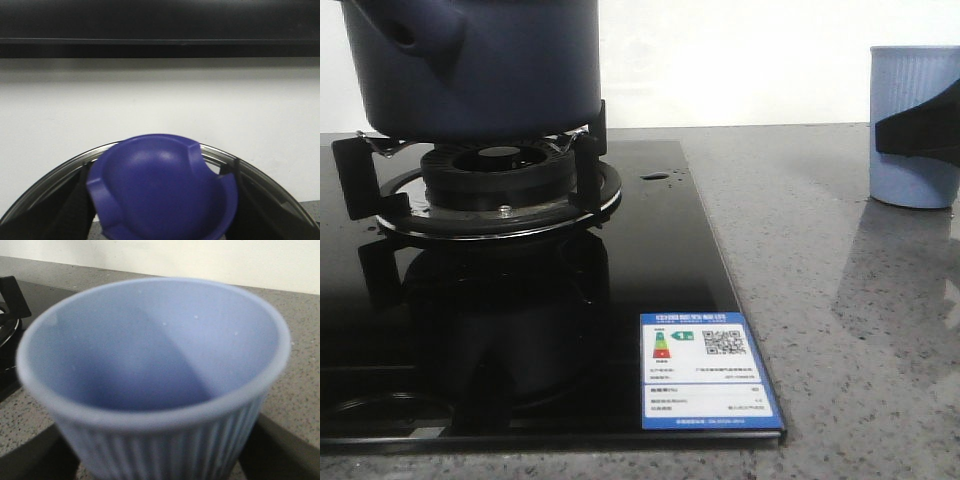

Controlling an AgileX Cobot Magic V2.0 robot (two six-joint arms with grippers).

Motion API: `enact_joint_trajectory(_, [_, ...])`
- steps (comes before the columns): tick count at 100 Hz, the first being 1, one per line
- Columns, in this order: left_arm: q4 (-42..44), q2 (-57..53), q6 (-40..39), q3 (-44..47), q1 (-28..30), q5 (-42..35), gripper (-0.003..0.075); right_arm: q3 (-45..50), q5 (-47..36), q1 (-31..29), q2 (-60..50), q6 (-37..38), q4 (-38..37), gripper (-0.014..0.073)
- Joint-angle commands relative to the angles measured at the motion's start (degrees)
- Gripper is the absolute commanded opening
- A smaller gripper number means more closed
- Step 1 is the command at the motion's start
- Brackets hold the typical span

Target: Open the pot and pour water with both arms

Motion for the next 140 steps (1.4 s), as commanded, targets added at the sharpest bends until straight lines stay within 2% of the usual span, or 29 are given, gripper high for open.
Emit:
enact_joint_trajectory(1, [0.07,-1.56,0.03,-2.21,0.16,-6.60,0.0358,-1.13,-2.93,-0.23,-1.15,0.71,1.05,0.0646])
enact_joint_trajectory(5, [0.07,-1.56,0.03,-2.21,0.16,-6.60,0.0358,-1.13,-2.93,-0.23,-1.15,1.20,0.74,0.0666])
enact_joint_trajectory(27, [0.07,-1.56,0.03,-2.21,0.16,-6.60,0.0358,-1.13,-2.29,-0.23,-2.14,5.93,-3.06,0.0659])
enact_joint_trajectory(49, [0.07,-1.56,0.10,-2.21,0.16,-6.60,0.0358,-1.13,4.05,-0.23,-7.34,9.18,-8.56,0.0659])
enact_joint_trajectory(62, [0.17,-1.56,0.10,-2.21,0.16,-6.60,0.0358,-0.50,8.02,-0.23,-11.06,14.68,-12.43,0.0659])
enact_joint_trajectory(87, [0.16,-1.56,0.16,-2.21,0.16,-7.15,0.0358,4.99,15.13,-0.23,-21.98,20.71,-17.36,0.0659])
enact_joint_trajectory(111, [0.16,-1.56,0.16,-2.21,-0.06,-7.96,0.0359,8.01,24.53,-0.23,-34.89,21.15,-17.85,0.0659])
enact_joint_trajectory(125, [0.16,-1.56,0.16,-2.21,-2.77,-7.96,0.0359,8.01,25.39,-0.23,-39.75,21.28,-17.85,0.0659])
enact_joint_trajectory(140, [0.16,-1.31,0.16,-2.21,-8.19,-8.09,0.0359,8.01,25.52,-0.23,-41.22,23.50,-17.85,0.0659])
